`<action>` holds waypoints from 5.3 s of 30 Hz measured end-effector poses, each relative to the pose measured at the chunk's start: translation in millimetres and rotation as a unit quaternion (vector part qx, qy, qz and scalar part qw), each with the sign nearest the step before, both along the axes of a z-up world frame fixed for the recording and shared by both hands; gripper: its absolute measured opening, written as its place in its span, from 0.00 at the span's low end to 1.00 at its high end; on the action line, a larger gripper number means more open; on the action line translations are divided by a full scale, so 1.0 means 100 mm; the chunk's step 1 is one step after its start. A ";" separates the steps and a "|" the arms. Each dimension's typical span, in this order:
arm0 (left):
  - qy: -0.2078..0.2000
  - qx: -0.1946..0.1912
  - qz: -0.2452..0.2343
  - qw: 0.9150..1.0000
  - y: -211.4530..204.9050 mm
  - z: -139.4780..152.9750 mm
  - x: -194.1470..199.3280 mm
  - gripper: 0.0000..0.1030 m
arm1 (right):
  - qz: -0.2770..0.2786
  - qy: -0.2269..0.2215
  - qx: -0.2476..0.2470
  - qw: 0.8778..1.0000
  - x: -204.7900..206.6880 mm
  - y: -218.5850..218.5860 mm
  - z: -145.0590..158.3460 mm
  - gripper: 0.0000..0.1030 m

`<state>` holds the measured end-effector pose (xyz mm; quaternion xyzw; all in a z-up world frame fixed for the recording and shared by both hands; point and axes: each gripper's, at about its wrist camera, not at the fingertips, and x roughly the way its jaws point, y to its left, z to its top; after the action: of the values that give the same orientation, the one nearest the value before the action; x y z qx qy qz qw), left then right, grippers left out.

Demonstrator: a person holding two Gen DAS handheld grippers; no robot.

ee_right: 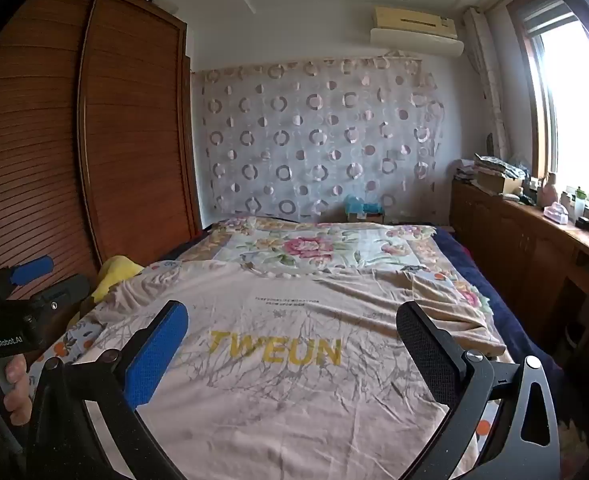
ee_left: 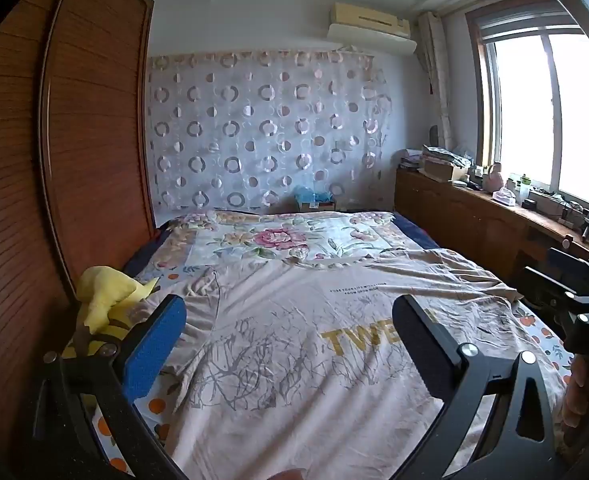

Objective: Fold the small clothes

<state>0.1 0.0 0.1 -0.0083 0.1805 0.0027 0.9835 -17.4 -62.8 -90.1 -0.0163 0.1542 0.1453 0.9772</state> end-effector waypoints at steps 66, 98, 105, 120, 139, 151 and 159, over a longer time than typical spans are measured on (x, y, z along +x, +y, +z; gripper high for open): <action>-0.021 0.006 0.002 1.000 0.00 0.14 -0.12 1.00 | -0.003 -0.004 -0.002 1.000 -0.01 0.00 0.01 1.00; -0.006 0.009 -0.009 1.000 0.03 0.10 -0.10 1.00 | 0.011 0.008 -0.005 1.000 0.03 0.05 -0.04 1.00; 0.020 0.007 0.010 1.000 0.30 -0.12 0.00 1.00 | 0.024 0.028 -0.012 0.999 0.12 0.09 -0.08 1.00; 0.076 0.012 0.059 0.995 0.92 -0.46 0.21 1.00 | 0.056 0.061 -0.054 0.995 0.41 0.17 0.00 1.00; 0.175 0.039 0.048 0.983 1.71 -0.75 0.77 0.91 | 0.157 0.136 -0.109 0.972 0.80 0.32 0.03 1.00; 0.246 0.028 0.021 0.969 1.96 -0.95 1.37 0.56 | 0.210 0.166 -0.123 0.956 1.05 0.34 0.04 1.00; 0.270 0.061 0.002 0.961 1.85 -1.02 1.68 0.55 | 0.216 0.198 -0.125 0.948 1.02 0.21 0.01 0.99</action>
<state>168.1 184.8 -102.3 0.0527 0.4392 0.0177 0.8967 84.3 -41.9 -89.2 -0.1426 0.3540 0.3328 0.8623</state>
